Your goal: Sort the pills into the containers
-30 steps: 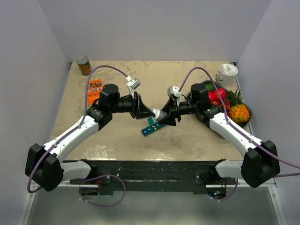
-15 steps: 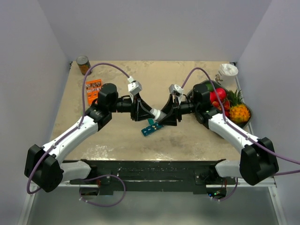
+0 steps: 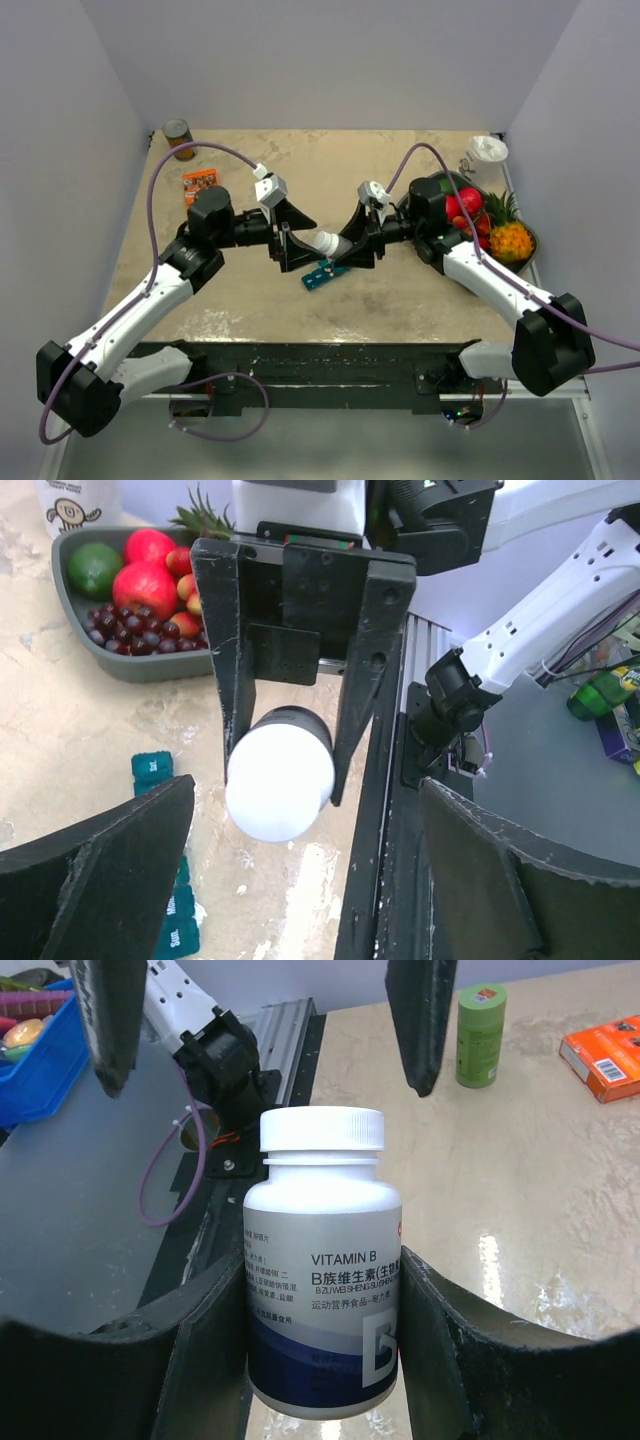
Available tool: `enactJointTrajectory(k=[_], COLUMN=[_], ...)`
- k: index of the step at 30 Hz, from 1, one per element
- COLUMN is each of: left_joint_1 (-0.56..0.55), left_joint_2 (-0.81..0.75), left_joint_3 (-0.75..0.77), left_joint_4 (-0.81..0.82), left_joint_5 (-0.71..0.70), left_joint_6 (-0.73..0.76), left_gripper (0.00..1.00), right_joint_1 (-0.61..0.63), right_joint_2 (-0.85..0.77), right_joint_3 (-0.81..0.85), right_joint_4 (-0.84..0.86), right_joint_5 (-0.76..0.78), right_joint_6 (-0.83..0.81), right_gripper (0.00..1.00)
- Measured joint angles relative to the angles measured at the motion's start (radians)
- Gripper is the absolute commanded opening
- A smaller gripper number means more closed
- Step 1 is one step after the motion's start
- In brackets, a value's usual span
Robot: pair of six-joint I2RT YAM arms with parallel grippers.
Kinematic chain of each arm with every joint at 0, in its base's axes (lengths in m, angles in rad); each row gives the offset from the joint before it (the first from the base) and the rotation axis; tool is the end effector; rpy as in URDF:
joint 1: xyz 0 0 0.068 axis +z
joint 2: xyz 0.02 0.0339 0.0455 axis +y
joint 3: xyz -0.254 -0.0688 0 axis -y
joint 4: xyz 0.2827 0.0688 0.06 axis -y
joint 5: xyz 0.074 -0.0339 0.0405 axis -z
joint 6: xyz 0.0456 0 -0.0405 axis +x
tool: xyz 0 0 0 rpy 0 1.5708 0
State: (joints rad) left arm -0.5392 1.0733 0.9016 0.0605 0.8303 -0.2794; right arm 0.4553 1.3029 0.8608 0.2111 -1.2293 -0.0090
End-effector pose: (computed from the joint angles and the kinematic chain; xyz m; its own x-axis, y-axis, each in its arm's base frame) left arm 0.2330 -0.1787 0.3359 -0.3607 -0.0010 -0.9327 0.9118 0.2101 -0.3528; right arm 0.2693 0.1797 0.2713 -0.1969 -0.0998 -0.9753 -0.9729 -0.1035 0.2070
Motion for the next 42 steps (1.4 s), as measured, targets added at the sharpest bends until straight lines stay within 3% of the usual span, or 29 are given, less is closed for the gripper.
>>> enactJointTrajectory(k=[5, 8, 10, 16, 21, 28, 33, 36, 37, 40, 42], left_joint_1=[0.002, 0.005, 0.011, 0.015, -0.002, -0.027, -0.040, -0.046, -0.047, -0.047, -0.046], left_joint_2=[-0.069, -0.109, -0.111, -0.018, 0.036, 0.073, 0.104, 0.119, 0.122, 0.126, 0.129], left_joint_3=[-0.044, -0.085, -0.097, -0.115, -0.115, -0.114, -0.114, -0.114, -0.111, -0.105, -0.105], left_joint_4=[0.002, 0.003, 0.011, 0.097, 0.096, 0.101, 0.114, 0.120, 0.122, 0.129, 0.132], left_joint_5=[-0.056, -0.160, -0.208, -0.271, -0.337, -0.349, -0.343, -0.333, -0.330, -0.315, -0.303], left_joint_6=[-0.054, -0.152, -0.232, -0.520, -0.640, -0.689, -0.699, -0.699, -0.699, -0.691, -0.676], left_gripper=[0.99, 0.99, 0.94, 0.92, 0.87, 0.67, 0.60, 0.49, 0.38, 0.23, 0.17], right_joint_1=[0.000, 0.001, 0.001, 0.001, 0.001, 0.001, 0.003, 0.003, 0.003, 0.002, 0.002], right_joint_2=[-0.001, -0.002, -0.010, -0.029, -0.029, -0.029, -0.029, -0.029, -0.029, -0.029, -0.029], right_joint_3=[0.030, 0.068, 0.082, 0.093, 0.093, 0.093, 0.093, 0.093, 0.093, 0.093, 0.093], right_joint_4=[-0.083, -0.193, -0.248, -0.337, -0.369, -0.377, -0.377, -0.377, -0.379, -0.380, -0.378], right_joint_5=[0.017, 0.074, 0.119, 0.236, 0.277, 0.282, 0.289, 0.293, 0.295, 0.297, 0.296], right_joint_6=[-0.094, -0.212, -0.277, -0.398, -0.430, -0.440, -0.440, -0.440, -0.440, -0.439, -0.437], right_gripper=[0.00, 0.00, 0.00, 0.00, 0.00, 0.00, 0.00, 0.00, 0.00, 0.00, 0.00])
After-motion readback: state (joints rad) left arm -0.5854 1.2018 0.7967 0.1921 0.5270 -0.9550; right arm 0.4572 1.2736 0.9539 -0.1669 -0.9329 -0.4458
